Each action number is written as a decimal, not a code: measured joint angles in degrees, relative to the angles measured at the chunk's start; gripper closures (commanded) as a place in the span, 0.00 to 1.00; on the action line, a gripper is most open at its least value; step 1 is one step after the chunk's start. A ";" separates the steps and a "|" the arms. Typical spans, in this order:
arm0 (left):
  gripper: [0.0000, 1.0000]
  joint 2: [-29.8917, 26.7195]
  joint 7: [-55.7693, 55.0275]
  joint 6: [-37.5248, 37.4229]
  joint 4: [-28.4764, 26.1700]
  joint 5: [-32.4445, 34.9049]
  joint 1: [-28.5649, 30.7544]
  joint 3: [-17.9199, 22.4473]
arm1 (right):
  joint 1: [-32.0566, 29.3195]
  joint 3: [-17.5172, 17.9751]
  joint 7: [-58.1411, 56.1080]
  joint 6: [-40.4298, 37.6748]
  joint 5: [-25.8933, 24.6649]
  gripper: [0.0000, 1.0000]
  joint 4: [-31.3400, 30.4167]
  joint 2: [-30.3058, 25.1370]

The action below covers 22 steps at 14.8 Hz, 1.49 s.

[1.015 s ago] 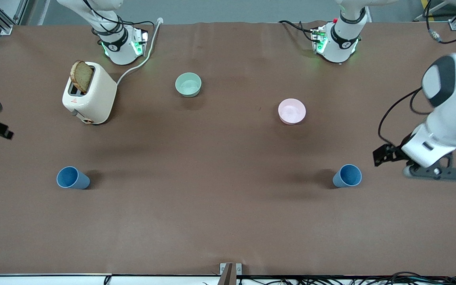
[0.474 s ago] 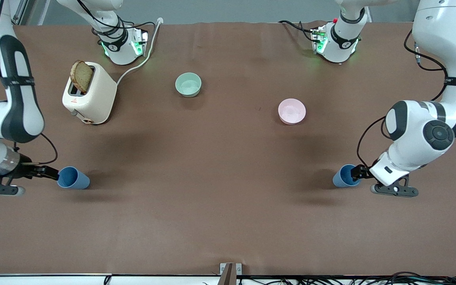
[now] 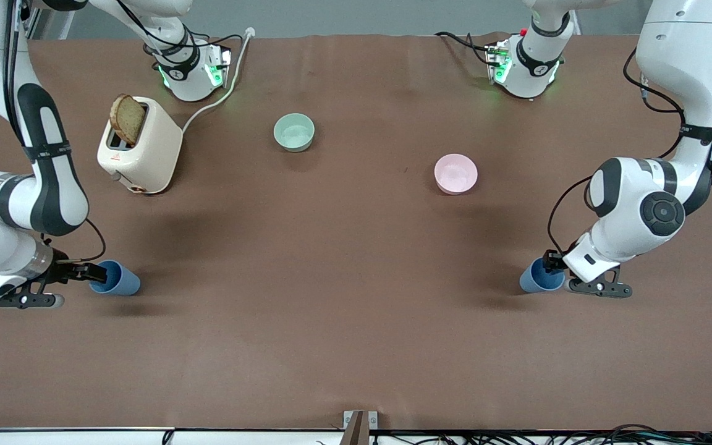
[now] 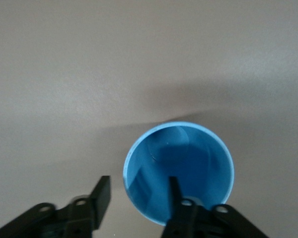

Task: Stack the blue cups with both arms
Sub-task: 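Close the left gripper on one cup while the right gripper grasps the other, then move the left gripper's cup toward the table middle while the right gripper lifts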

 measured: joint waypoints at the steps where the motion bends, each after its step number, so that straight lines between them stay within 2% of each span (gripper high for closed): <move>1: 0.85 0.20 0.00 0.00 -0.12 0.00 0.00 0.00 | -0.03 0.00 -0.16 1.04 0.00 0.04 -0.26 0.50; 2: 0.95 0.43 0.00 0.01 -0.18 0.00 0.00 0.00 | -0.03 0.03 -0.24 1.76 0.00 0.08 -0.39 1.15; 3: 0.99 0.58 0.00 0.08 -0.17 0.00 0.00 0.00 | -0.02 0.08 -0.28 2.38 0.00 0.17 -0.46 1.86; 5: 1.00 0.37 0.00 0.21 0.12 -0.17 0.00 -0.44 | 0.01 0.14 -0.32 3.01 0.00 0.43 -0.46 2.77; 7: 1.00 0.07 -0.01 0.23 0.74 -0.09 -0.14 -0.77 | 0.02 0.18 -0.33 2.95 0.00 0.79 -0.47 2.95; 8: 1.00 -0.04 -0.01 0.21 1.32 -0.09 -0.14 -1.00 | 0.05 0.22 -0.33 2.90 0.00 0.91 -0.47 2.94; 9: 1.00 -0.35 -0.15 -0.27 2.11 -0.11 -0.10 -1.72 | 0.07 0.25 -0.33 2.90 0.00 0.97 -0.47 2.95; 11: 1.00 -1.24 -3.89 -4.98 5.26 -0.17 -0.09 -5.12 | 0.08 0.26 -0.33 2.91 0.00 0.99 -0.45 2.94; 13: 1.00 -2.10 -12.64 -12.12 9.76 -0.17 -0.82 -10.13 | 0.07 0.26 -0.33 2.92 0.00 0.99 -0.16 2.92; 15: 1.00 -2.44 -23.39 -15.62 12.51 -0.16 -3.85 -13.71 | 0.18 0.34 -0.34 1.19 0.02 0.99 1.29 2.66; 18: 1.00 -0.53 -39.31 -15.93 14.32 -0.14 -12.78 -14.32 | 0.43 0.43 -0.34 -6.34 0.02 0.99 6.43 2.16; 22: 1.00 7.79 -54.21 -14.46 18.78 -0.03 -22.26 -13.92 | 0.58 1.73 -0.33 -10.93 0.08 0.99 10.37 -1.18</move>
